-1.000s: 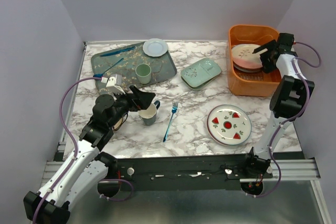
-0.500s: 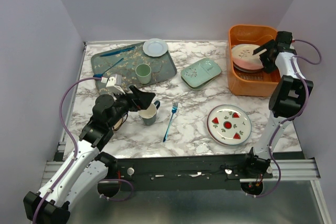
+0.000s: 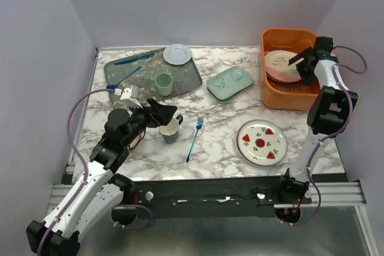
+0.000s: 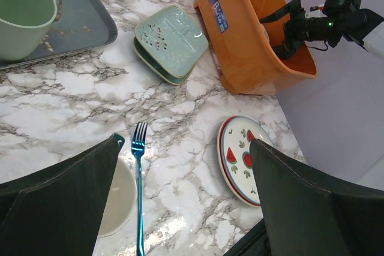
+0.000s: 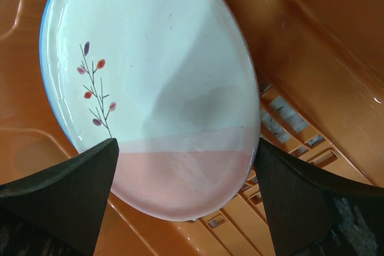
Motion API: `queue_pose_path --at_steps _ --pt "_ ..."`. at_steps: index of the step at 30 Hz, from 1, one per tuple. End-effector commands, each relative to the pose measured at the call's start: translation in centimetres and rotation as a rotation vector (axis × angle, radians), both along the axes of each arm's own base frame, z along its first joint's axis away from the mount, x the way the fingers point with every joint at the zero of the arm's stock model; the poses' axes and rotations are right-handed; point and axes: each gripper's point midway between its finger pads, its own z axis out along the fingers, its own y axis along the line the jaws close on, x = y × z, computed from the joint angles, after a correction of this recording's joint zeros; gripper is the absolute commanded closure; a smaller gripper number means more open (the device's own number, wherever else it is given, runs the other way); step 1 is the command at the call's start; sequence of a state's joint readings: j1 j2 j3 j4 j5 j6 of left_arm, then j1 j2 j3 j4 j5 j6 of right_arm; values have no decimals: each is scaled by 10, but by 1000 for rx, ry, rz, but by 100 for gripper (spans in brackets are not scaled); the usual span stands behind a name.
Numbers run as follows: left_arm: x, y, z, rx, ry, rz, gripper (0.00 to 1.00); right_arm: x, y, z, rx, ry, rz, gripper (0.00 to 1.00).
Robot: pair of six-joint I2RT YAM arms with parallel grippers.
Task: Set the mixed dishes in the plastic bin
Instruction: Place the plate in the plastic bin.
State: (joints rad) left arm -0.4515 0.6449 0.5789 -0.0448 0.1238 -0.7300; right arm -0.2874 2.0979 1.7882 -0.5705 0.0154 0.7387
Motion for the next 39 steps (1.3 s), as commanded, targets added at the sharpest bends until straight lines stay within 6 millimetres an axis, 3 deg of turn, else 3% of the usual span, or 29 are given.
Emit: queue_pose_path --at_steps 1,9,19,27,30,39 --pt "-1 1 9 -10 -36 -5 1 -4 -12 28 -74 -44 -24 0" --pt "-3 2 15 -5 -51 -3 1 -11 -8 31 -76 -35 -3 0" --pt "-7 4 20 4 -67 -10 1 -24 9 64 -95 -127 52 0" --pt "-11 2 24 3 -81 -32 1 -39 18 76 -100 -160 80 0" --pt "-11 -2 22 14 -75 -55 1 -45 33 83 -77 -197 142 0" --pt "-13 -19 27 -3 -73 -153 1 -77 67 133 -137 -400 334 0"
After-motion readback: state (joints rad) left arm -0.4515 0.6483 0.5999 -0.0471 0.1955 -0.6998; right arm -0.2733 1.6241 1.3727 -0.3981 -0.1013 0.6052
